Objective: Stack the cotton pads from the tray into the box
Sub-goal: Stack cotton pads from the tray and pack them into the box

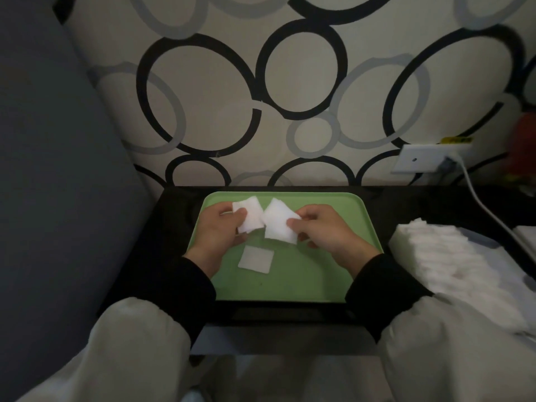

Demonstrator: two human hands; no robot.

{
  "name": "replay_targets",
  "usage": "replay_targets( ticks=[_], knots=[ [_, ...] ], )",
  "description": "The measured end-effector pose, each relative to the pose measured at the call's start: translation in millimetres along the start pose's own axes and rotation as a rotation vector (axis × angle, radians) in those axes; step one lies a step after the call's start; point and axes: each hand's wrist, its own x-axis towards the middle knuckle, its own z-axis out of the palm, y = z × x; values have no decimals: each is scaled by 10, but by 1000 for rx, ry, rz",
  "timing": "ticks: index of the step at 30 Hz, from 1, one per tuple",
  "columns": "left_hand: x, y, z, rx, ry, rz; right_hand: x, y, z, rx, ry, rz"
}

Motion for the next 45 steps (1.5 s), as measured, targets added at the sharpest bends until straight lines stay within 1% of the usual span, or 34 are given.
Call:
replay_targets(
  ticks=[2, 3, 6, 9, 12, 14, 21, 25, 28, 34, 37, 40, 42, 45],
  knots=[
    [-11, 31, 2, -80, 17, -25, 9, 22, -30, 17, 43, 40],
    [-22, 48, 12, -124, -4, -36, 13, 29, -43, 21, 60, 52],
    [-83, 115, 63, -214, -141, -67, 13, 24, -54, 30, 78, 73],
    [-157, 141, 162, -184, -243, -71, -2, -2, -44, 76, 81, 88],
    [-206, 125, 220, -124, -247, -51, -12, -37, -15, 175, 72, 92],
    [-225, 129, 233, -132, -250, -69, -23, -52, 12, 251, 60, 86],
    [-287, 196, 305, -344, -255, -192, -79, -102, 153, 500, 73, 101],
    [-317, 168, 350, -400, -303, -195, -92, -128, 207, 595, 59, 109],
    [-317, 155, 378, -412, -262, -155, -108, -135, 214, 623, 26, 106],
    [-246, 118, 351, -301, -167, -73, -119, -174, 143, 641, -67, 123],
    [-250, 99, 344, -200, -168, -17, -111, -180, 98, 667, -53, 157],
    [-253, 92, 348, -110, -147, 36, -98, -155, 72, 610, -3, 149],
    [-249, 86, 357, -104, -122, 39, -96, -137, 72, 583, 9, 129],
    [-247, 92, 361, -163, -118, -1, -105, -131, 65, 583, 4, 119]
  ],
)
